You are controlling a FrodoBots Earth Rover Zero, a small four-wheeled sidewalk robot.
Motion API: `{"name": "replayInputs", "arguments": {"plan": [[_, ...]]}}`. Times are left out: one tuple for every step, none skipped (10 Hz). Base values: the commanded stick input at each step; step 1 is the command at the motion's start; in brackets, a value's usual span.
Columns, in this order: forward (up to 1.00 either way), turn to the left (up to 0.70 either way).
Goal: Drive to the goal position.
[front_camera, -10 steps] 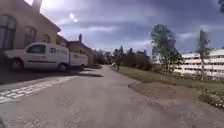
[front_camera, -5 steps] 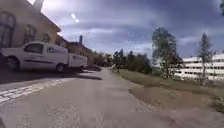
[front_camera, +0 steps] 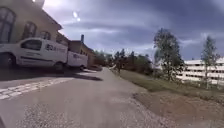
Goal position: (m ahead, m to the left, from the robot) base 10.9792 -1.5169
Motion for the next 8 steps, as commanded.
{"name": "replayInputs", "arguments": {"plan": [[0.7, 0.06], [0.7, 0.06], [0.7, 0.06], [0.7, 0.06], [0.7, 0.06], [0.7, 0.06], [0.7, 0.06], [0.7, 0.06]]}}
